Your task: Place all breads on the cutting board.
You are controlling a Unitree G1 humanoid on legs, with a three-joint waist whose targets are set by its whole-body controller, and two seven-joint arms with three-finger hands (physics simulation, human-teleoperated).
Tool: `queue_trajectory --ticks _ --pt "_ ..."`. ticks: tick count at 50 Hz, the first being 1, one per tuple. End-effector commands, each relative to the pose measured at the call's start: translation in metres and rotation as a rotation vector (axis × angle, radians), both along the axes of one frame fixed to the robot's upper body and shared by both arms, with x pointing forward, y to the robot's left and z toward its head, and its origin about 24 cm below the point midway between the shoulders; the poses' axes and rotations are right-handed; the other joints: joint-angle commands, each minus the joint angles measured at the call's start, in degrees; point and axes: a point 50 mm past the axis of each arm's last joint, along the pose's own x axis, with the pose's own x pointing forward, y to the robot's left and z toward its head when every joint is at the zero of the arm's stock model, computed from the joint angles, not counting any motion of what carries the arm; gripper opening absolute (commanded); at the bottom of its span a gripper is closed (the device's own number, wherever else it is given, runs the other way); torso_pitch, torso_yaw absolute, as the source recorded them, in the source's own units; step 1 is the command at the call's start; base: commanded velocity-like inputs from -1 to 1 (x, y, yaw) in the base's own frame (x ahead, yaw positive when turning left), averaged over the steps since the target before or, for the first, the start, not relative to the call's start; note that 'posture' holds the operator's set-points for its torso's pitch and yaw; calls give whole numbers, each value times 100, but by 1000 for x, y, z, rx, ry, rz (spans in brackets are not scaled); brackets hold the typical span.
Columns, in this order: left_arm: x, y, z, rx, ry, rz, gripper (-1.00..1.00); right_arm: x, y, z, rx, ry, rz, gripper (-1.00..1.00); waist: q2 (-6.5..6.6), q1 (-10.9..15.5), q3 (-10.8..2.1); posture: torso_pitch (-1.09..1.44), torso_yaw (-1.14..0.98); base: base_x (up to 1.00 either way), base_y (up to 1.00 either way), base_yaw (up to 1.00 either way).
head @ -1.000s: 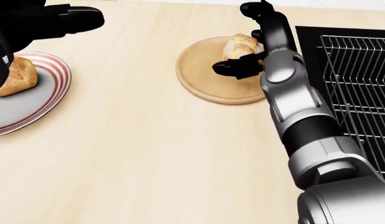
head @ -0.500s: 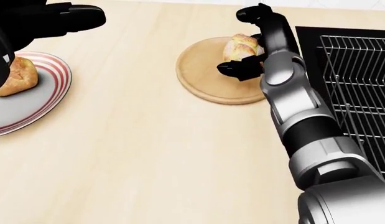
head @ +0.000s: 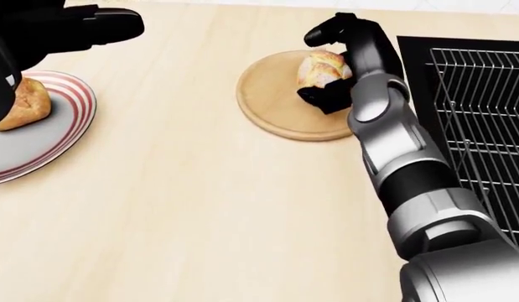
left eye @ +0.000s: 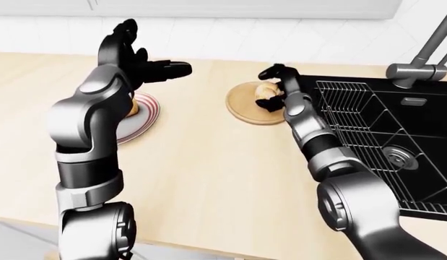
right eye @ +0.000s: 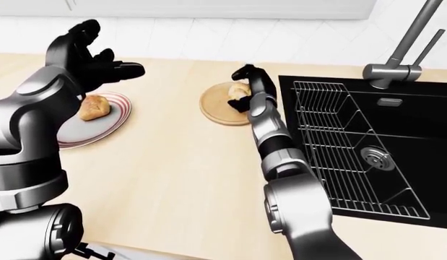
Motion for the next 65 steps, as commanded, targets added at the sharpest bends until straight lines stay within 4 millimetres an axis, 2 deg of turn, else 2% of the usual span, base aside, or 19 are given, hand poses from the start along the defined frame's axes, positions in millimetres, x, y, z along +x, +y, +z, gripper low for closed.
queue_trajectory --ticks 1,5,6,9,13,15,30,44,47,50,57,65 --pt "-6 0 22 1 -100 1 100 2 5 25 -10 -91 18 -14 9 2 -178 0 0 0 0 0" --pt "-6 1 20 0 -99 2 100 2 5 23 -19 -91 16 -29 8 2 -181 0 0 0 0 0" --pt "-6 0 22 0 -100 3 100 2 5 24 -22 -91 15 -47 8 2 -181 0 0 0 0 0" --pt "-6 0 22 -1 -101 2 100 2 4 26 -31 -93 13 -78 4 5 -187 0 0 0 0 0" --pt "-6 -1 23 -1 -103 -2 100 2 4 28 -61 -101 8 -83 -1 6 -186 0 0 0 0 0" --pt "-6 -1 24 2 -102 0 100 3 5 34 -43 -113 5 -100 -3 7 -187 0 0 0 0 0" --pt "-6 28 21 47 -82 48 100 3 9 103 202 -186 30 -100 35 -11 -125 0 0 0 0 0" --pt "-8 57 24 85 -74 96 100 -6 23 155 257 -151 74 -100 74 -17 -91 0 0 0 0 0" --pt "-11 68 22 118 -66 120 100 -6 26 154 248 -150 91 -100 91 -20 -76 0 0 0 0 0" --pt "-5 80 18 175 -60 134 100 -6 27 154 239 -149 98 -100 105 -27 -75 0 0 0 0 0" --pt "15 95 6 251 -22 171 100 -6 23 152 231 -146 93 -100 103 13 -102 0 0 0 0 0" --pt "25 109 -5 280 12 215 100 -5 21 147 233 -147 88 -100 92 8 -141 0 0 0 0 0"
